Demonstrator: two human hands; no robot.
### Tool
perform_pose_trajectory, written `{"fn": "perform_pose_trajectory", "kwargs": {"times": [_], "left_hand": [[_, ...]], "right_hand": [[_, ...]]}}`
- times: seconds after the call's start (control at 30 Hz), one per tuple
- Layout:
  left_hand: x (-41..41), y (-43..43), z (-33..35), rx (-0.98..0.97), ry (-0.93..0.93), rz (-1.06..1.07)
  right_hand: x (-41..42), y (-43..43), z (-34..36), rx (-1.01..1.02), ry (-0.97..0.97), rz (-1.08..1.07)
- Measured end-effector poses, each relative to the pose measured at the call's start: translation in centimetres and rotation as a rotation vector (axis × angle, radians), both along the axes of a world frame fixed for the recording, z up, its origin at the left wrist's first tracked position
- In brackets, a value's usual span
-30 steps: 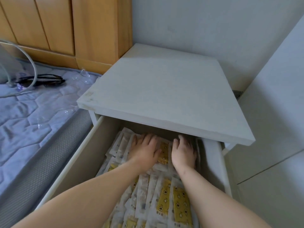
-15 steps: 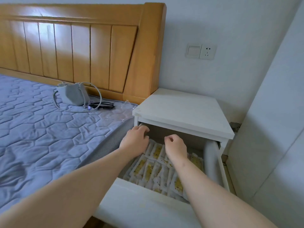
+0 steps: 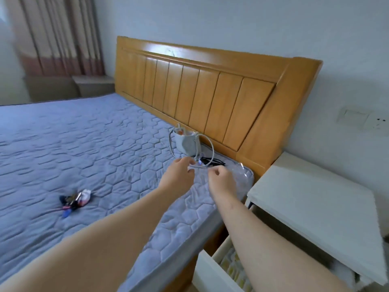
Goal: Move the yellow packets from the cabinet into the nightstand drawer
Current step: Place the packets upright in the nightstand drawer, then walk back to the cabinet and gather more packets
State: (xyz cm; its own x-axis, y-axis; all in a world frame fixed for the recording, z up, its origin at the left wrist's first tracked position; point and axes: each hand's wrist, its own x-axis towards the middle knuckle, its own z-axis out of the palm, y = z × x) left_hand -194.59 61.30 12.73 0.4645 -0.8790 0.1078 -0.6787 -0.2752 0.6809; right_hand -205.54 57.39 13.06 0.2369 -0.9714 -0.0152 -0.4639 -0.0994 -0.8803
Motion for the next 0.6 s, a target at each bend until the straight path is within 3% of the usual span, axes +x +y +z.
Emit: {"fn": "perform_pose_trajectory", "kwargs": {"times": [0.3, 0.6], "left_hand": [[10.4, 21.2, 20.5, -0.099, 0.031, 0.583], [12.8, 51.6, 28.6, -0.205, -0.034, 1.086]], "right_hand": [[14.3, 17.4, 19.9, 0.001, -0.042, 0.488], [20.9, 44.8, 26.8, 0.006, -0.121, 0.999]]}}
